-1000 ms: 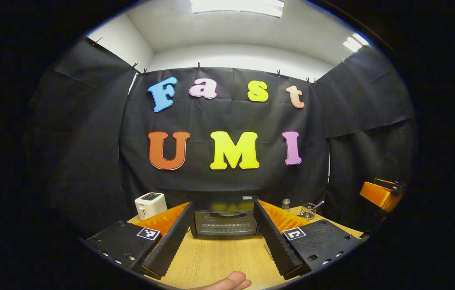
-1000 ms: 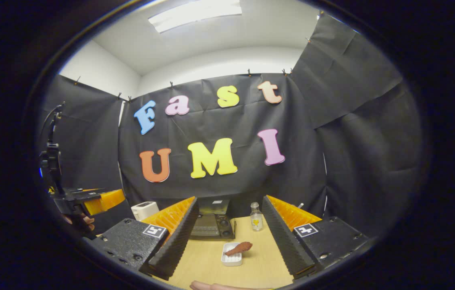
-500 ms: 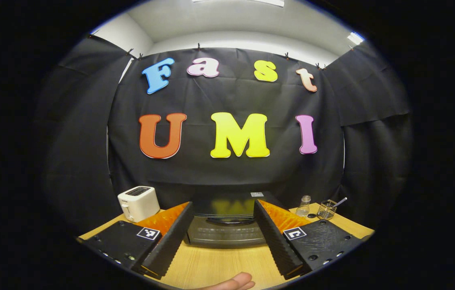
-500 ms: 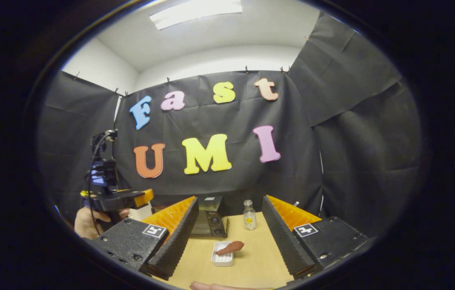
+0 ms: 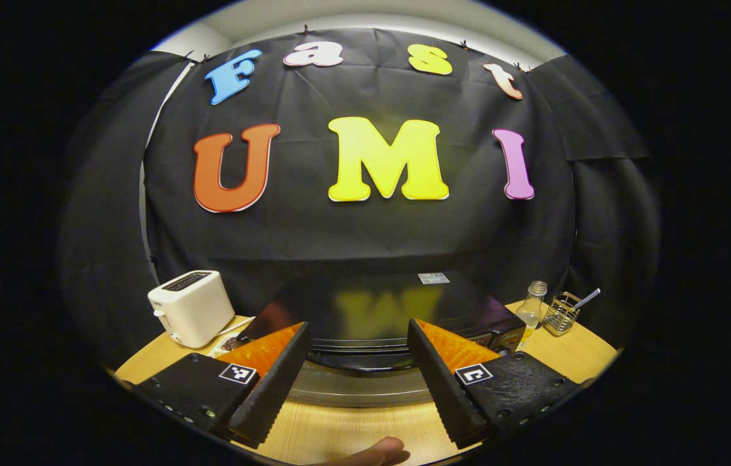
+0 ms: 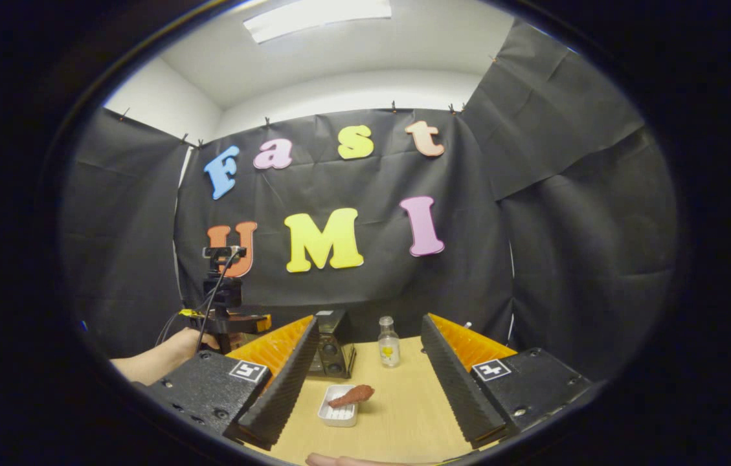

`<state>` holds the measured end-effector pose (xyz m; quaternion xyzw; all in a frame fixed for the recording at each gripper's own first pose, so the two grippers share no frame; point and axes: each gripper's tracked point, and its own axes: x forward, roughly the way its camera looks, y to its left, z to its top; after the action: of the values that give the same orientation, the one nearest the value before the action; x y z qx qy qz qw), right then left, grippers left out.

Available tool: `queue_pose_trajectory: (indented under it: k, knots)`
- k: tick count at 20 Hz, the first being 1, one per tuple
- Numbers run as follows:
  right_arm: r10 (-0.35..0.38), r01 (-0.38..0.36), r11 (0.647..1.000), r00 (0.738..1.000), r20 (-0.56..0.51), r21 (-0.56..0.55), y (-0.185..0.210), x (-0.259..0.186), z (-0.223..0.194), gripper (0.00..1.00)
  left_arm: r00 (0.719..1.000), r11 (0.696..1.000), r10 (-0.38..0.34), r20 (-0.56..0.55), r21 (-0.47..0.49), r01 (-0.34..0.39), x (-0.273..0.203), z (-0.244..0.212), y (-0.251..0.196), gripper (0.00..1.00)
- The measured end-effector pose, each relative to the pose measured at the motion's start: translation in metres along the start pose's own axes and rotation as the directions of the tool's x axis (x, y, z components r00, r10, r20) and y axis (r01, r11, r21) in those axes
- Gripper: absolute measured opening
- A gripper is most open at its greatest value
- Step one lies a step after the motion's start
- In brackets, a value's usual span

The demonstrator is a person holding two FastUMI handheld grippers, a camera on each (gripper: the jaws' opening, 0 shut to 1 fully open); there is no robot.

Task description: Open the electric oven with the left hand, put the food in, and close the electric oven.

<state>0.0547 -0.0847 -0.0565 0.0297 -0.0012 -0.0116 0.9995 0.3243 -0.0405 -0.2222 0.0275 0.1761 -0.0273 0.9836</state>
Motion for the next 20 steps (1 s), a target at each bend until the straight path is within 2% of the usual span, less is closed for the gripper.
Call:
queue_pose_trajectory:
  k: [3, 5, 6, 8, 9, 10, 11, 13, 14, 16, 18, 19, 20]
  knots:
    - [-0.008, 0.008, 1.000, 1.000, -0.013, 0.010, -0.006, 0.004, -0.007, 1.00, 0.996, 1.000, -0.013, -0.085, 0.015, 0.014, 0.017, -0.022, -0.003, 0.95]
    - [-0.006, 0.006, 1.000, 1.000, -0.021, 0.020, -0.007, 0.007, -0.010, 1.00, 0.996, 1.000, -0.004, -0.090, 0.002, 0.004, 0.019, -0.018, -0.004, 0.97]
    - [-0.011, 0.012, 1.000, 0.999, -0.030, 0.023, -0.008, 0.009, -0.012, 0.99, 0.994, 1.000, 0.001, -0.114, 0.002, -0.001, 0.016, -0.023, -0.003, 0.93]
    - [-0.024, 0.025, 1.000, 0.998, -0.059, 0.014, -0.009, 0.012, -0.018, 1.00, 0.994, 1.000, -0.017, -0.105, 0.007, 0.018, 0.019, -0.022, -0.003, 0.94]
    - [-0.029, 0.030, 1.000, 0.997, -0.077, 0.008, -0.007, 0.012, -0.022, 0.95, 0.994, 1.000, -0.028, -0.102, -0.007, 0.028, 0.015, -0.024, -0.003, 0.94]
    - [-0.033, 0.034, 0.999, 0.995, -0.093, 0.001, -0.006, 0.010, -0.024, 1.00, 0.994, 0.999, -0.036, -0.104, -0.018, 0.035, 0.012, -0.024, -0.003, 0.86]
    - [-0.034, 0.033, 0.999, 0.995, -0.098, -0.006, -0.004, 0.007, -0.023, 1.00, 0.993, 0.999, -0.041, -0.109, -0.020, 0.039, 0.006, -0.025, -0.003, 0.95]
    - [-0.035, 0.033, 0.999, 0.994, -0.107, -0.020, 0.000, 0.002, -0.025, 1.00, 0.994, 0.999, -0.038, -0.099, -0.014, 0.037, -0.003, -0.028, -0.002, 0.95]
    - [-0.037, 0.034, 0.999, 0.993, -0.114, -0.025, 0.002, 0.001, -0.028, 0.95, 0.995, 0.999, -0.032, -0.091, -0.011, 0.031, -0.010, -0.031, -0.003, 0.95]
    - [-0.037, 0.033, 0.999, 0.990, -0.138, -0.032, 0.006, -0.003, -0.035, 1.00, 0.995, 0.999, -0.029, -0.091, 0.012, 0.030, -0.020, -0.036, -0.005, 0.95]
    - [-0.041, 0.036, 0.999, 0.987, -0.153, -0.036, 0.007, -0.004, -0.039, 1.00, 0.995, 0.999, -0.035, -0.097, -0.006, 0.035, -0.036, -0.045, -0.006, 0.95]
    - [-0.047, 0.042, 0.998, 0.986, -0.158, -0.038, 0.008, -0.003, -0.040, 0.95, 0.995, 0.999, -0.039, -0.095, -0.004, 0.038, -0.042, -0.050, -0.007, 0.95]
    - [-0.050, 0.043, 0.998, 0.985, -0.163, -0.042, 0.008, -0.002, -0.041, 1.00, 0.996, 0.999, -0.038, -0.085, 0.005, 0.038, -0.048, -0.052, -0.007, 0.95]
